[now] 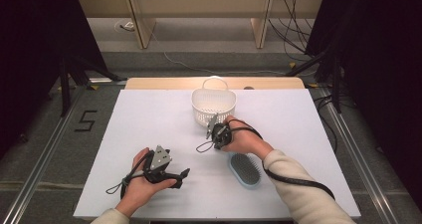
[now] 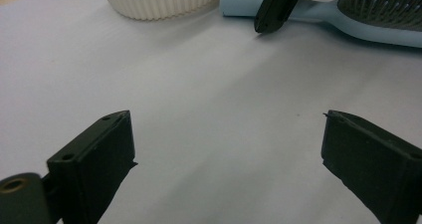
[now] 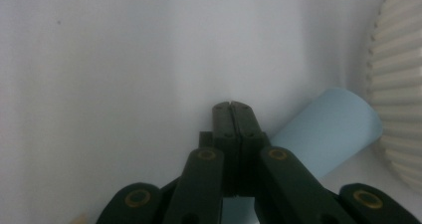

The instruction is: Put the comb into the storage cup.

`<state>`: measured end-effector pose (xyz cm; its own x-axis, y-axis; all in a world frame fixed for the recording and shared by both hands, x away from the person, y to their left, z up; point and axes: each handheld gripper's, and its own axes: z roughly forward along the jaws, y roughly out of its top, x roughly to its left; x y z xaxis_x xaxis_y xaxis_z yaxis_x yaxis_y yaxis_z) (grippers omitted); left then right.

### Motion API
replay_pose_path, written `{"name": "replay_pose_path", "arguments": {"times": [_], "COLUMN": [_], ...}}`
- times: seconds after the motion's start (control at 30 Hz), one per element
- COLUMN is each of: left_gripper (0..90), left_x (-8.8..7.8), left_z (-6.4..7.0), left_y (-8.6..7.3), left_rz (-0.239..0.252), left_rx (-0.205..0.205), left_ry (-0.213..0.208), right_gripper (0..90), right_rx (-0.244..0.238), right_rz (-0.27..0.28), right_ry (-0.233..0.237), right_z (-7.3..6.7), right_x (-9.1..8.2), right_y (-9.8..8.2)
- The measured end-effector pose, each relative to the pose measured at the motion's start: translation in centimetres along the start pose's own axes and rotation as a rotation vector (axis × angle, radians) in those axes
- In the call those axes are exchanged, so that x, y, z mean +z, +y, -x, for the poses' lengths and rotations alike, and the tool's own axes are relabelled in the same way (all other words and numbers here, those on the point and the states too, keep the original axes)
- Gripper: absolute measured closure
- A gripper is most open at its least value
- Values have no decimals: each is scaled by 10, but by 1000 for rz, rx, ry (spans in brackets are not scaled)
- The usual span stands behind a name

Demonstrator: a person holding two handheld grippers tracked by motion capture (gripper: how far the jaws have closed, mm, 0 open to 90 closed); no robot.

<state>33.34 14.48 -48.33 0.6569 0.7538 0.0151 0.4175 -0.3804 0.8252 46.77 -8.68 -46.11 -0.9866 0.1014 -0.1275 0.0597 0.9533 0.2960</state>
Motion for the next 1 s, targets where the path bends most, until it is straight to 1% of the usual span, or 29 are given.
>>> {"name": "replay_pose_path", "arguments": {"times": [0.27,0.33,0.37,0.4,0.53,0.6,0.63,0.7,0.77,0.83,0.9,0.93,0.97,1.0], "left_gripper": [65,65,65,65,65,65,65,70,70,70,70,70,71,71], "left_x": [0,0,0,0,1,1,1,1,1,1,1,1,1,1], "left_z": [0,0,0,0,0,0,0,0,0,0,1,1,0,0], "left_y": [0,0,0,0,0,0,0,-1,-1,-1,-1,-1,-1,-1], "left_rz": [-2,0,0,0,0,0,-1,-4,-5,-4,-3,-3,-4,-6], "left_rx": [-1,-1,-1,-1,-1,1,0,-1,-2,-1,-1,-1,0,-1], "left_ry": [-1,0,0,1,2,1,1,2,2,2,2,2,3,4], "right_gripper": [900,900,900,900,900,900,900,900,900,900,900,900,900,900], "right_rx": [24,40,40,48,70,70,70,84,83,97,97,111,110,117], "right_rz": [-21,-34,-34,-36,-49,-57,-57,-74,-82,-93,-102,-105,-123,-128], "right_ry": [-14,-26,-26,-33,-43,-52,-52,-61,-61,-69,-68,-70,-67,-68], "right_z": [4,7,7,9,11,14,14,16,16,17,17,17,18,18], "right_x": [-5,-8,-8,-10,-15,-17,-17,-20,-21,-23,-24,-25,-26,-27], "right_y": [-12,-19,-19,-24,-34,-40,-40,-48,-50,-57,-59,-61,-66,-68]}}
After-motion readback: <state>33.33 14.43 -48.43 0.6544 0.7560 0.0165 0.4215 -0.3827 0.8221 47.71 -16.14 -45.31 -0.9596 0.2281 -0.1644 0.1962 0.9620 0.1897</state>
